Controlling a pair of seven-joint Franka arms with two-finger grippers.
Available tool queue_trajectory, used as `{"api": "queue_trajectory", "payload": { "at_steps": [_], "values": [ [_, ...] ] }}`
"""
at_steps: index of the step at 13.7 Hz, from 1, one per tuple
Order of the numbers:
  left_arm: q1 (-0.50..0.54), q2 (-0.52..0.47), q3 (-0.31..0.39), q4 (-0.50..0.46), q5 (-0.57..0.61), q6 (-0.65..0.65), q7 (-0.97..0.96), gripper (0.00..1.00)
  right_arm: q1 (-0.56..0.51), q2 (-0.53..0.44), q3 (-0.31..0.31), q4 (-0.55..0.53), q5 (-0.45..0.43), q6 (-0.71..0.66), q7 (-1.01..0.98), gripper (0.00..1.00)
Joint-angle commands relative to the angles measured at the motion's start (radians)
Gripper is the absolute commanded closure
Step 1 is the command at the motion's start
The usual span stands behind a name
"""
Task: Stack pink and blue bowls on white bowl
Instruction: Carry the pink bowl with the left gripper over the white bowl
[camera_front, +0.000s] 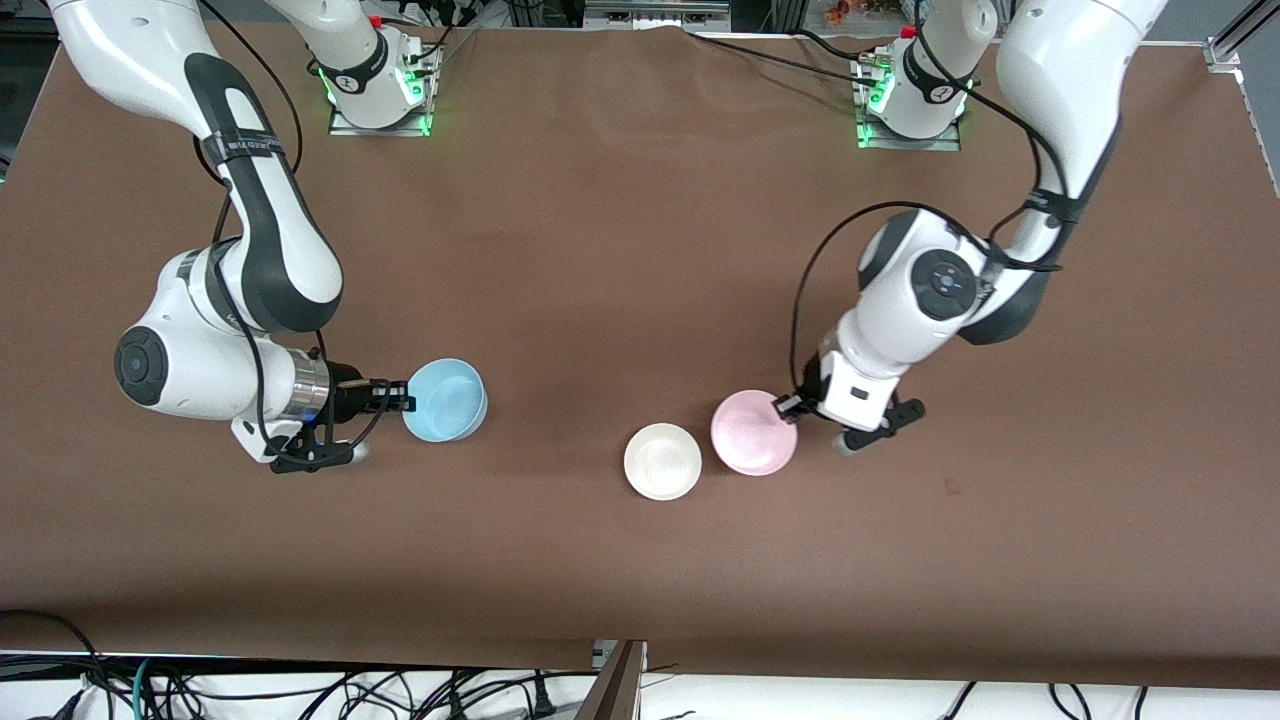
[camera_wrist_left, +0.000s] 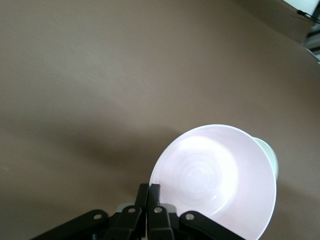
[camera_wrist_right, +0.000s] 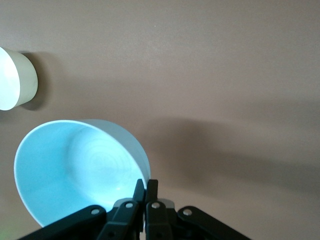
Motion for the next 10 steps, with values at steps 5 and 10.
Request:
{"api": "queue_trajectory", "payload": {
  "at_steps": [5,10],
  "values": [
    [-0.116,0.076,0.027,0.010,0.020,0.171,-0.200,1.00,0.028,0.022,0.002,0.032,0.014,-0.002,0.056,1.00],
    [-0.321,0.117,0.218,0.094,0.017,0.205,-0.305,1.00,0.039,0.026,0.002,0.041,0.014,0.001,0.091,1.00]
  ]
}}
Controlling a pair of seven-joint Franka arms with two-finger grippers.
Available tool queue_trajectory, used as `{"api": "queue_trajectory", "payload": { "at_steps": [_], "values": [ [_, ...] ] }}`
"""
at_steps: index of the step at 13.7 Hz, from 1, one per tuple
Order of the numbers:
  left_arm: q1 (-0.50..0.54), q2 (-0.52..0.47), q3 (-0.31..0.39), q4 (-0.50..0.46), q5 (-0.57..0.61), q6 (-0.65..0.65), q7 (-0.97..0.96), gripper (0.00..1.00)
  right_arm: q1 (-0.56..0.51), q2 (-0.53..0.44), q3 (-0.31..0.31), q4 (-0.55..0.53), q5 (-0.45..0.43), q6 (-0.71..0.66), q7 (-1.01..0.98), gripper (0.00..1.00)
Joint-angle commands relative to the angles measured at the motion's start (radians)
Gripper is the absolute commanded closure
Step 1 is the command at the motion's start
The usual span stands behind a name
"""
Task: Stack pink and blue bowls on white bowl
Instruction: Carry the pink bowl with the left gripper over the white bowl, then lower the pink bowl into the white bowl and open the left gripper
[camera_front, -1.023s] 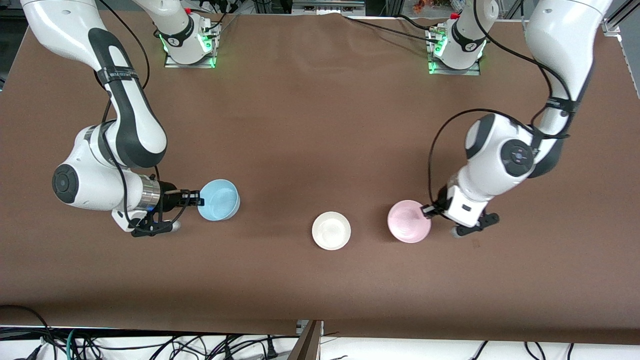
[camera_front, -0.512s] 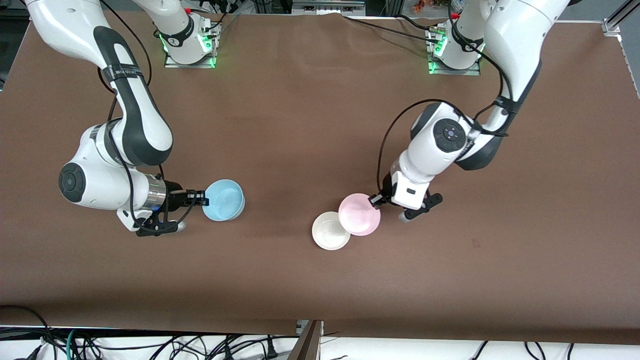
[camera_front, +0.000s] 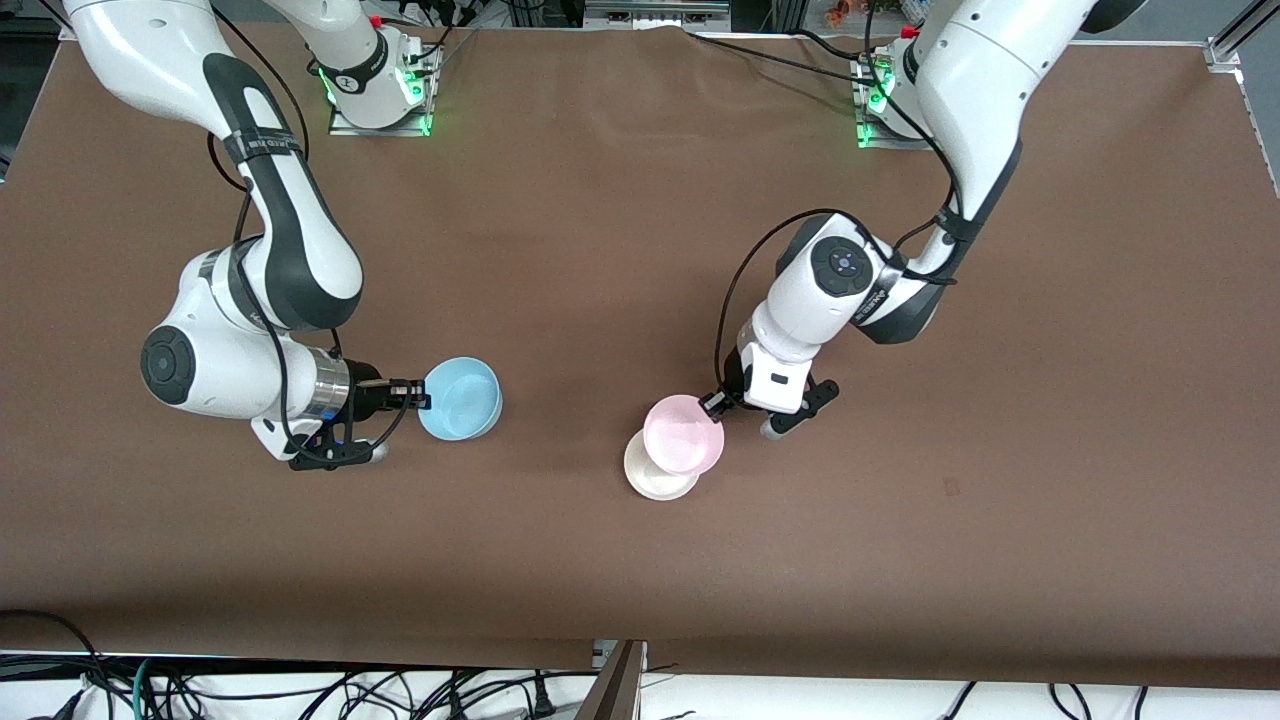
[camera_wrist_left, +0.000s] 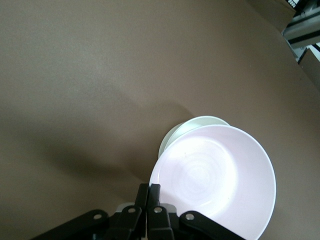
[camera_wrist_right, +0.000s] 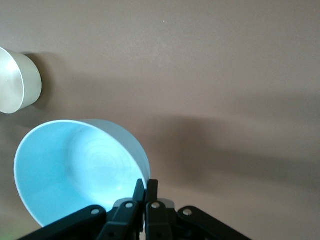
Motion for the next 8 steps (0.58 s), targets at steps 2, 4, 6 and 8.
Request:
{"api": "queue_trajectory", "payload": {
  "at_steps": [2,4,6,8],
  "values": [
    [-0.071,0.035,0.059,0.081,0.015,-0.001,-0.064,1.00,0.011,0.014,0.002,0.034,0.014,-0.005,0.036,1.00],
    [-0.071,0.041,0.059,0.084,0.015,-0.001,-0.073,1.00,0.012,0.014,0.002,0.034,0.014,-0.007,0.038,1.00],
    [-0.071,0.055,0.060,0.106,0.017,-0.001,-0.073,1.00,0.012,0.013,0.002,0.034,0.014,-0.005,0.039,1.00],
    [-0.074,0.079,0.062,0.135,0.017,-0.001,-0.073,1.00,0.015,0.013,0.004,0.035,0.014,-0.005,0.053,1.00]
  ]
}}
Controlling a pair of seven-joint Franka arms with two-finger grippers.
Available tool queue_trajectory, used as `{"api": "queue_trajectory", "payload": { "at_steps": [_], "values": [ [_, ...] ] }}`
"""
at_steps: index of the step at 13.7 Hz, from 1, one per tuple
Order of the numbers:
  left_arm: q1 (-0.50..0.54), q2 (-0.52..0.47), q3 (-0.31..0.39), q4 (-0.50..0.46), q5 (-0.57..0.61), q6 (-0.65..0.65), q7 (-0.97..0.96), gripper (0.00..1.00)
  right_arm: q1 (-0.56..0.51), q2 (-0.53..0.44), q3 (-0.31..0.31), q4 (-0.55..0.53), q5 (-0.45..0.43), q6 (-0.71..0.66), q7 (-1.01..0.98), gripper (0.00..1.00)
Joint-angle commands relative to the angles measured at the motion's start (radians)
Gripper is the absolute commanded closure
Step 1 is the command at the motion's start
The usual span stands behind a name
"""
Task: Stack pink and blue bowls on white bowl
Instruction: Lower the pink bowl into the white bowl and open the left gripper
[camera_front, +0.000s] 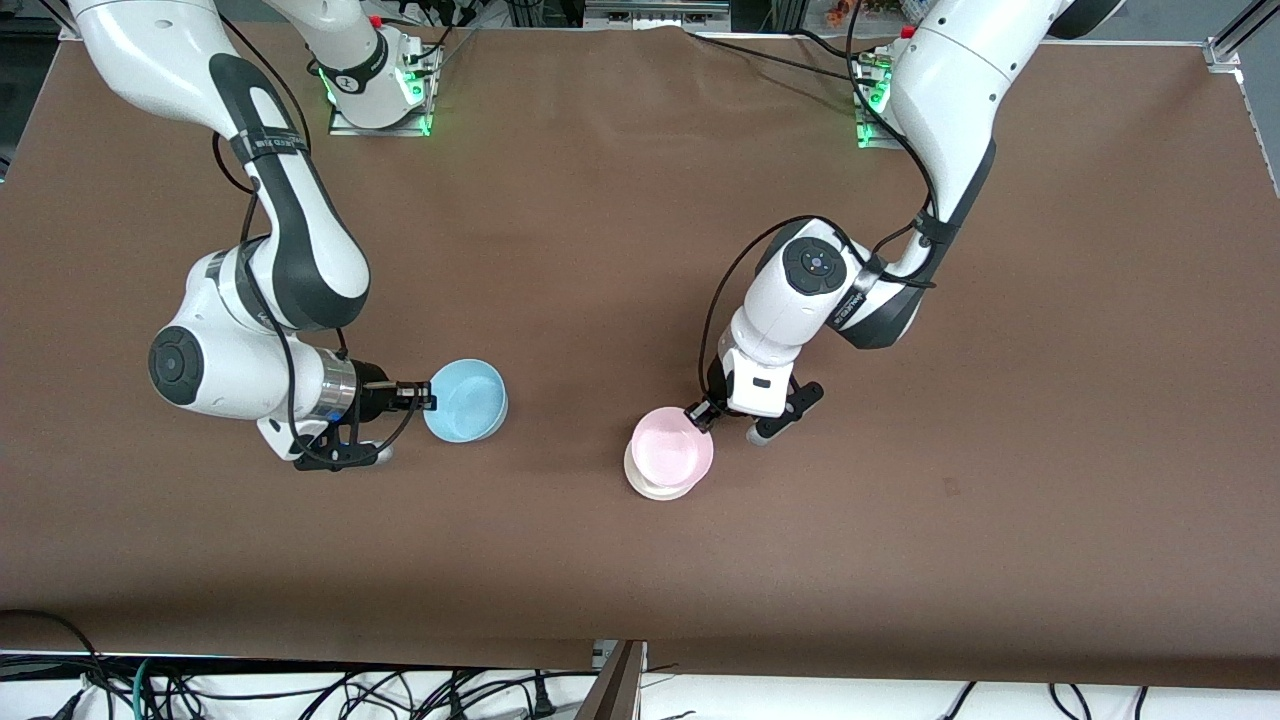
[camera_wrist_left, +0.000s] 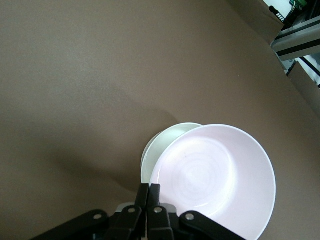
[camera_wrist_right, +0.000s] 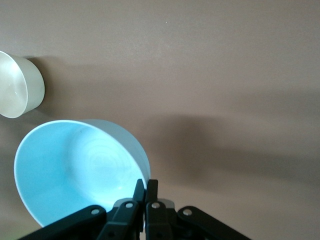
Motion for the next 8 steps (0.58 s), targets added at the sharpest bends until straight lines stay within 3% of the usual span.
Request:
{"api": "queue_trajectory", "payload": {
  "at_steps": [1,8],
  "values": [
    [-0.015,0.051,0.012,0.074,0.017,-0.002,-0.023,1.00,0.012,0.010,0.002,0.026,0.014,-0.002,0.031,1.00],
    [-0.094,0.094,0.093,0.123,0.017,-0.002,-0.049,1.00,0.052,0.012,0.002,0.026,0.013,0.042,0.136,1.00]
  ]
}}
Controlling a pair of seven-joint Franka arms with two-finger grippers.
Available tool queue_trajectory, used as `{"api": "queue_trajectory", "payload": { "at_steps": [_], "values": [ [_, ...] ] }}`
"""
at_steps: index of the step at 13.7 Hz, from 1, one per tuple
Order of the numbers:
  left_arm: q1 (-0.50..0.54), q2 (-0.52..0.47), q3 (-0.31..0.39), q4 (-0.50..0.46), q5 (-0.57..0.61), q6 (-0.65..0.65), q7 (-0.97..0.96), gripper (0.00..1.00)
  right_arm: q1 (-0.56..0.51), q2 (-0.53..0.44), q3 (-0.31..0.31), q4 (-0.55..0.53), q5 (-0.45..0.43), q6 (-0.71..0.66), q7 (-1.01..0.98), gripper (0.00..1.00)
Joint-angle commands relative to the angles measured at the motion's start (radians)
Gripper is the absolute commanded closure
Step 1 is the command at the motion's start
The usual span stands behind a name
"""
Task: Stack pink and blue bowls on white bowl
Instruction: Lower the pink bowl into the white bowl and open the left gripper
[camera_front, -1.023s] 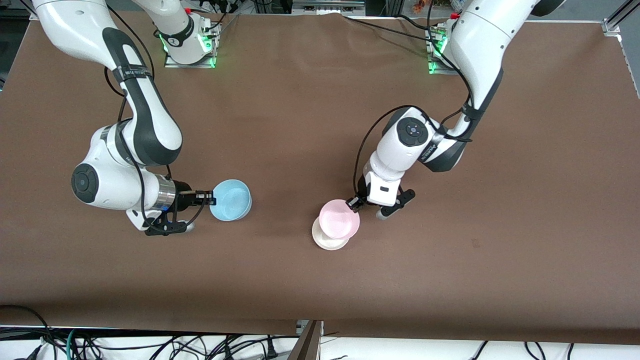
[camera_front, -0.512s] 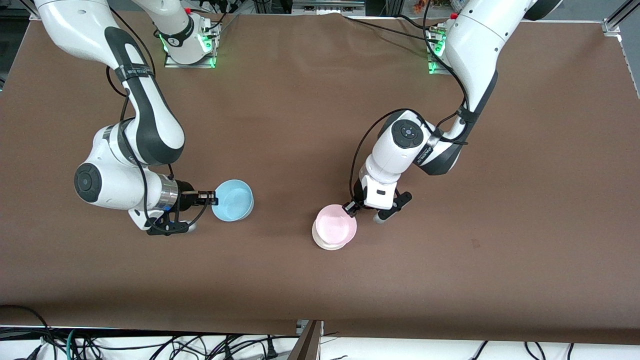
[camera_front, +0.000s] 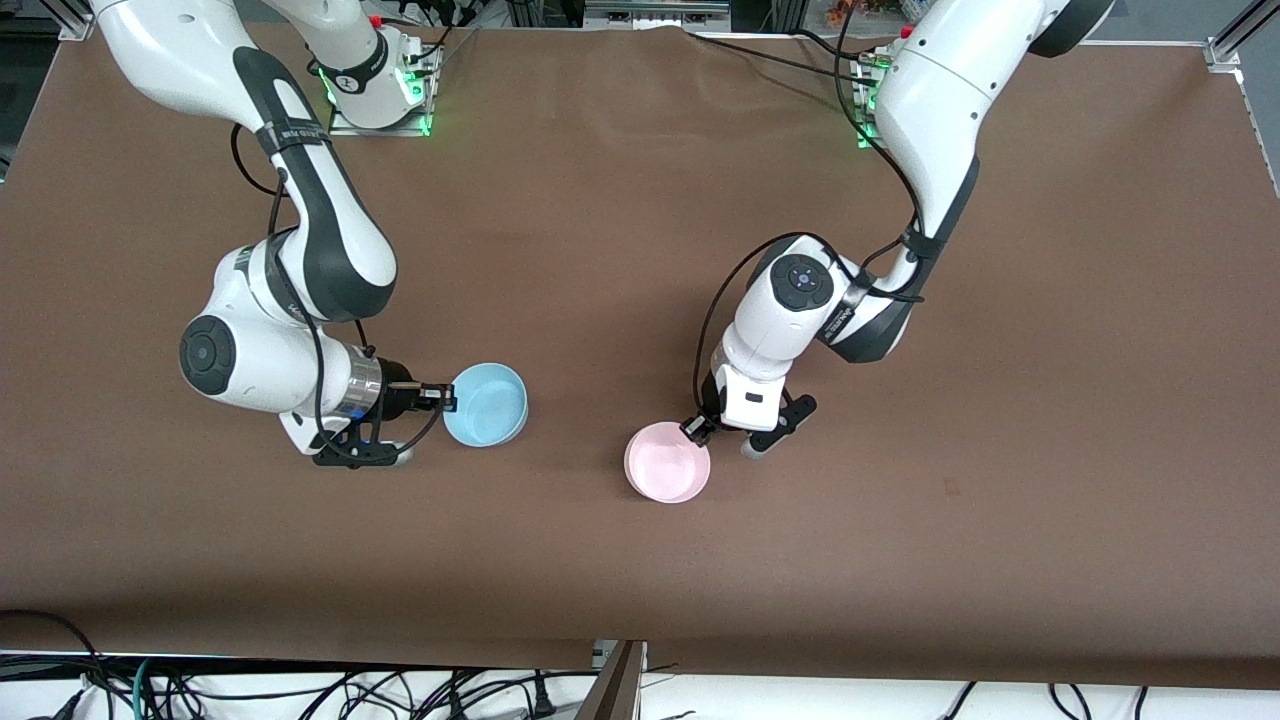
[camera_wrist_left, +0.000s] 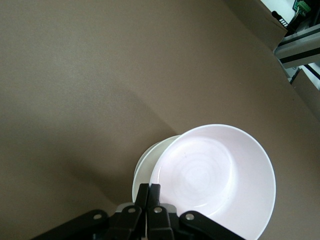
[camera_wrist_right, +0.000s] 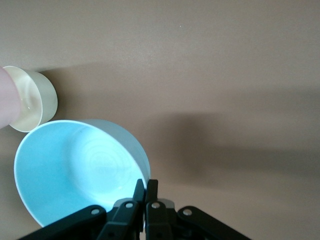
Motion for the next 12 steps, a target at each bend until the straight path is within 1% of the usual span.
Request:
{"api": "queue_trajectory", "payload": {
  "at_steps": [1,9,11,12],
  "values": [
    [-0.026,0.026,0.023,0.044,0.017,-0.002,-0.027,1.00,0.004,0.012,0.001,0.023,0.014,-0.001,0.029,1.00],
    [-0.028,0.037,0.025,0.043,0.020,-0.002,-0.027,1.00,0.015,0.010,0.001,0.023,0.014,-0.001,0.070,1.00],
    [-0.049,0.048,0.045,0.043,0.020,-0.002,-0.027,1.00,0.027,0.012,0.001,0.023,0.012,0.001,0.085,1.00],
    [-0.073,0.055,0.067,0.043,0.018,-0.002,-0.027,1.00,0.027,0.012,0.001,0.023,0.012,0.002,0.087,1.00]
  ]
}}
